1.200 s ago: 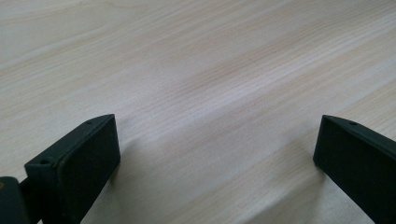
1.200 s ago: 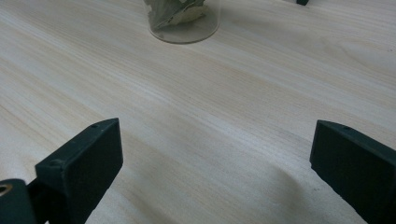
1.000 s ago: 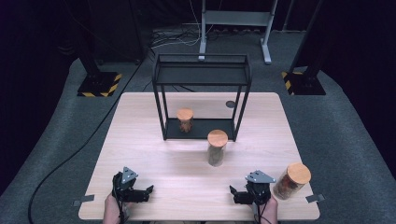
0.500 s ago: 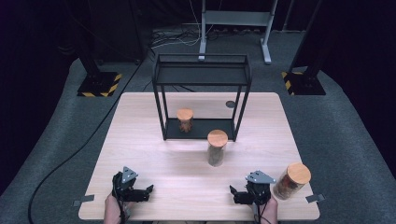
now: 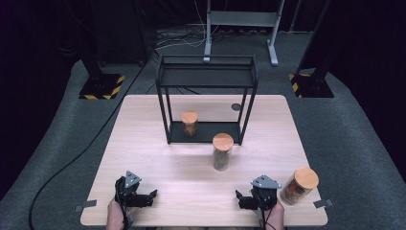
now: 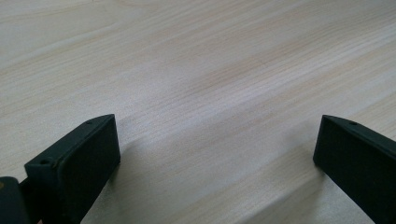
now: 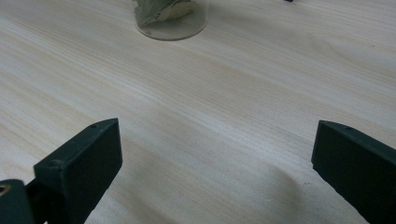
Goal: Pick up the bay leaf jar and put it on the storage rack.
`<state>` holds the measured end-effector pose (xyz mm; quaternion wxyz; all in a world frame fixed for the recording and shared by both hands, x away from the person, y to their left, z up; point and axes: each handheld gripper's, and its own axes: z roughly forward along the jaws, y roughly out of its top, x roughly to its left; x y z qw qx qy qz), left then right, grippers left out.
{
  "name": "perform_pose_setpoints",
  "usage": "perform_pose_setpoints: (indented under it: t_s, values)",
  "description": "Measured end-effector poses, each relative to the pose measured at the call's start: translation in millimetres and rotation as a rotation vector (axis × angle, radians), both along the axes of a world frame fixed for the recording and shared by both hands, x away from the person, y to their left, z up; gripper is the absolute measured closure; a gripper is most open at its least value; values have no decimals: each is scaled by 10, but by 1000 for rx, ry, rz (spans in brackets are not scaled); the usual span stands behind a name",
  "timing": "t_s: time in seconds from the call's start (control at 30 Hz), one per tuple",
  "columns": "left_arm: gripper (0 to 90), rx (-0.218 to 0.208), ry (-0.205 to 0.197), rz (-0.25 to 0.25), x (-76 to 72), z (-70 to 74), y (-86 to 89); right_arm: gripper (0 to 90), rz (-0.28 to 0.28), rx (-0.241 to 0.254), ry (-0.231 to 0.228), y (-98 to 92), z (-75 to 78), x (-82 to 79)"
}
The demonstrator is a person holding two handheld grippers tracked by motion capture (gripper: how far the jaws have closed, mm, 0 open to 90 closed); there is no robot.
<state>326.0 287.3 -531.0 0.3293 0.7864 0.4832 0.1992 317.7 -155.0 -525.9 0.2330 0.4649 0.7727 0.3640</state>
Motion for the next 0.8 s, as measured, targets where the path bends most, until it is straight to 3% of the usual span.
perform_pose_setpoints:
  t_s: [0.27,0.5,0.8]
  values:
    - [0,0,0,1,1,1,0,11,-10,-41,16,49,-3,29]
    - [0,0,0,1,1,1,-1,3,23,17,9,141,46,105]
    - [0,0,0,1,1,1,0,3,106,71,-44,394,285,385]
